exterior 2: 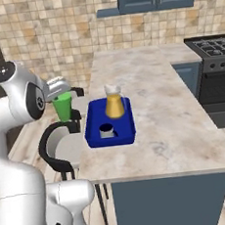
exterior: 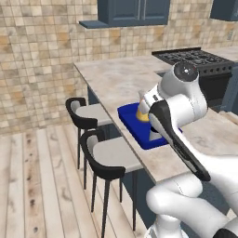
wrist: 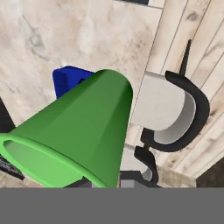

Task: There is a tray on the dining counter. Grab the cup, mug, and pitcher and place them on the tray. The pitcher may be placed next to the tray if it cannot fit the tray.

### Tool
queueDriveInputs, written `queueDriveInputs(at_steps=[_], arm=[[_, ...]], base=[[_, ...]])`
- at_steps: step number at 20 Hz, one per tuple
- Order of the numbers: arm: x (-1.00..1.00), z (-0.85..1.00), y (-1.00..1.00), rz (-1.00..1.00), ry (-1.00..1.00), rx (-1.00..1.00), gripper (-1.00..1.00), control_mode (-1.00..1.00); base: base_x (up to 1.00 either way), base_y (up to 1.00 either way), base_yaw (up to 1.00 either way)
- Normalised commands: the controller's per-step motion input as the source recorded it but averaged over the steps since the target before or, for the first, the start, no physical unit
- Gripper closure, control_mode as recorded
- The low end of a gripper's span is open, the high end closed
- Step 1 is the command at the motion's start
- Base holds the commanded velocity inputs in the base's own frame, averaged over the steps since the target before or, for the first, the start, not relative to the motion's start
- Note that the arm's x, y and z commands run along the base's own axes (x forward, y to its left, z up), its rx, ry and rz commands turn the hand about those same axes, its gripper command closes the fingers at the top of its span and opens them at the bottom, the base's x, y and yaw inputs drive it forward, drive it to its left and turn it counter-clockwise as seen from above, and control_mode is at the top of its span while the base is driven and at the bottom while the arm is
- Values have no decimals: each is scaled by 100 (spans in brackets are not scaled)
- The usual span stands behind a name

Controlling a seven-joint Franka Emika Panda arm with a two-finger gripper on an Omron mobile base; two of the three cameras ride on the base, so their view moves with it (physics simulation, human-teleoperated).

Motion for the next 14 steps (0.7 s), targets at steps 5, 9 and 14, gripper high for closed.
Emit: queueDriveInputs(at_steps=[5,9,14], arm=[[59,-57,0,5,1,2,100,-100],[53,-59,-1,1,0,0,100,-100],[46,-48,-10,0,0,0,100,-100]], base=[[0,0,0],[0,0,0],[0,0,0]])
